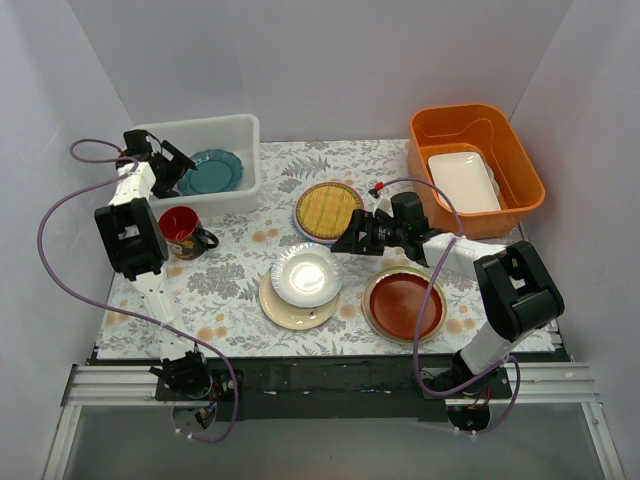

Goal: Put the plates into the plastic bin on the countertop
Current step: Place the plate in the plastic bin.

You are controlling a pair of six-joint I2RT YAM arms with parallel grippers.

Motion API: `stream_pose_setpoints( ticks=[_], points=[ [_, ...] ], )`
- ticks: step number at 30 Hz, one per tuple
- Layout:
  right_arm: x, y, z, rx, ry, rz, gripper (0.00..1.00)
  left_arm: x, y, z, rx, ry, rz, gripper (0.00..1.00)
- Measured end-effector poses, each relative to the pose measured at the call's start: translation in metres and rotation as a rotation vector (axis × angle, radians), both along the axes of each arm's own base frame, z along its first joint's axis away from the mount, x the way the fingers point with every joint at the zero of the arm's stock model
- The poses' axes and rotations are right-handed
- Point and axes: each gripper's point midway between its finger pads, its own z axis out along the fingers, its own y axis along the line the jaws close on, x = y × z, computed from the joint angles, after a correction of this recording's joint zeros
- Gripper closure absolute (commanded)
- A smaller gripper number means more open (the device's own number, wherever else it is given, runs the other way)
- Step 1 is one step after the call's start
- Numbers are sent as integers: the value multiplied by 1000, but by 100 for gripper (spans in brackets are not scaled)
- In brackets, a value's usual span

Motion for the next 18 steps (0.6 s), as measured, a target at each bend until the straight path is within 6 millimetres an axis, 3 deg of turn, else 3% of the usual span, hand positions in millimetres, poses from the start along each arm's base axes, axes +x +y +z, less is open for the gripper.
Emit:
stream_pose_setpoints(
  ticks=[9,18],
  points=[
    [-2,1,5,10,-8,12,4,-1,3,6,61,1,-2,2],
    [-3,1,8,16,-13,16,4,2,-4,31,109,-40,-16,2]
  ],
)
